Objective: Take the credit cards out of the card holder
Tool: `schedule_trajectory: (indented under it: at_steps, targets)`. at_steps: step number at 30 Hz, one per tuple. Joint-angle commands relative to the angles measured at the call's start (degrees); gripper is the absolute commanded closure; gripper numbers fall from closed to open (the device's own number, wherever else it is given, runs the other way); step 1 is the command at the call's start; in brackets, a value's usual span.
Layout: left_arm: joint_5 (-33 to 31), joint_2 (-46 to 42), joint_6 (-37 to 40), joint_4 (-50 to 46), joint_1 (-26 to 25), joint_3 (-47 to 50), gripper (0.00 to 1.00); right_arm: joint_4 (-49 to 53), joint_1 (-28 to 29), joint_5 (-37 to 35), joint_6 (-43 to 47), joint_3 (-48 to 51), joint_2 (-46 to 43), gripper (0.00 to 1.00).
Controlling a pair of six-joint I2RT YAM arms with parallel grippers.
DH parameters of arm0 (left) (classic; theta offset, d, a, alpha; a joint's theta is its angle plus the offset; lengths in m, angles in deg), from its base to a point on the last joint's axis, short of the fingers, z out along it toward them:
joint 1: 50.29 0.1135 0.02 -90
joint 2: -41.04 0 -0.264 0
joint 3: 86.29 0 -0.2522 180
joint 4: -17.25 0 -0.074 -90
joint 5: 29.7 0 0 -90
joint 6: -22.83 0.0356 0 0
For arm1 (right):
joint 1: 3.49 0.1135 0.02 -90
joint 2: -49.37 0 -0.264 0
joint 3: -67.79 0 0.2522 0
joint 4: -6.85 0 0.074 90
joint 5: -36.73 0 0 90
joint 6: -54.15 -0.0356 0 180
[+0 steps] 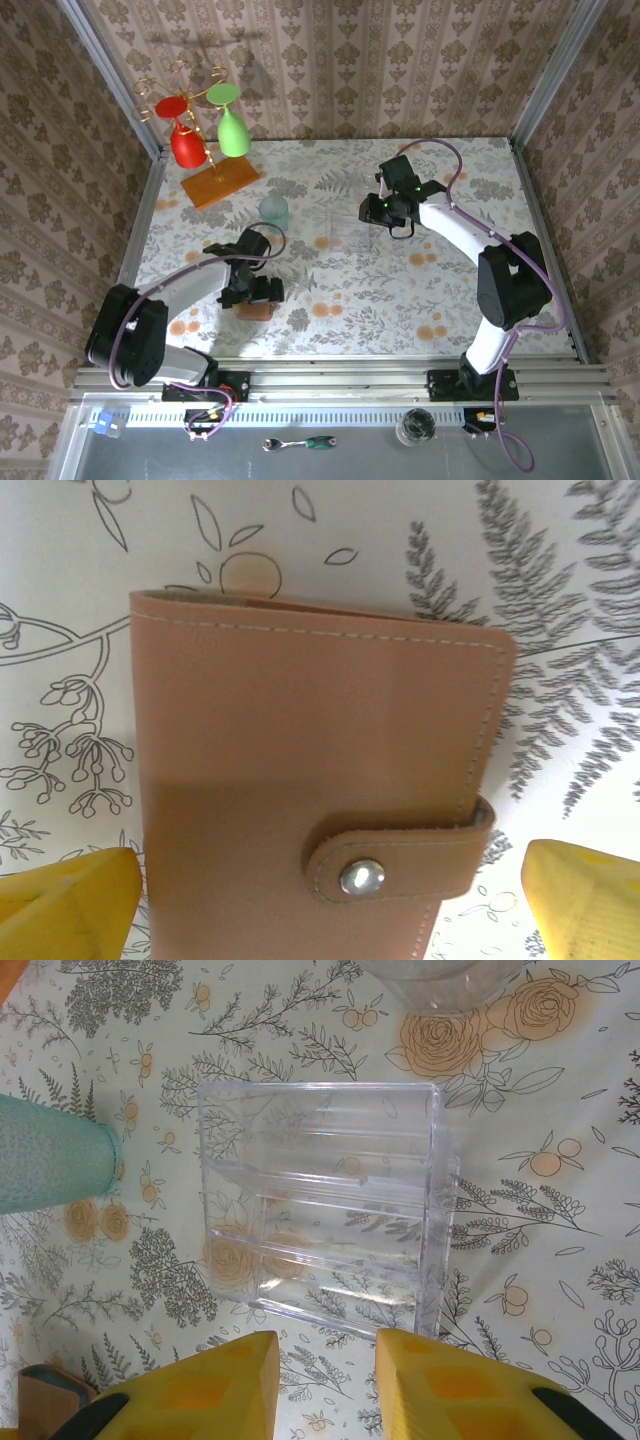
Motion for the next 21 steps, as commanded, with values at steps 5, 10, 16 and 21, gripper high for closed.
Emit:
schedule_trajectory:
  at_steps: [5,10,16,21]
  targets:
    - [-2.9,3.8,0.3,-3.6,-2.0,-3.0,0.08,-0.7,-1.0,0.6,0.0,1.9,-2.2,0.68]
    - [-3.0,4.3,0.5,-4.2,-3.1,-4.1,0.19,-1.1,-1.2,0.9,-0.1,2.6,-2.3,0.69]
    - [-2.9,4.9,0.0,-5.1,-5.1,-7.4,0.22,-1.4,-1.7,1.0,0.0,3.3,-2.8,0.68]
    - [-1.9,7.1,-1.1,-5.2,-7.4,-11.8,0.22,-2.3,-2.9,1.4,0.1,5.0,-4.2,0.69]
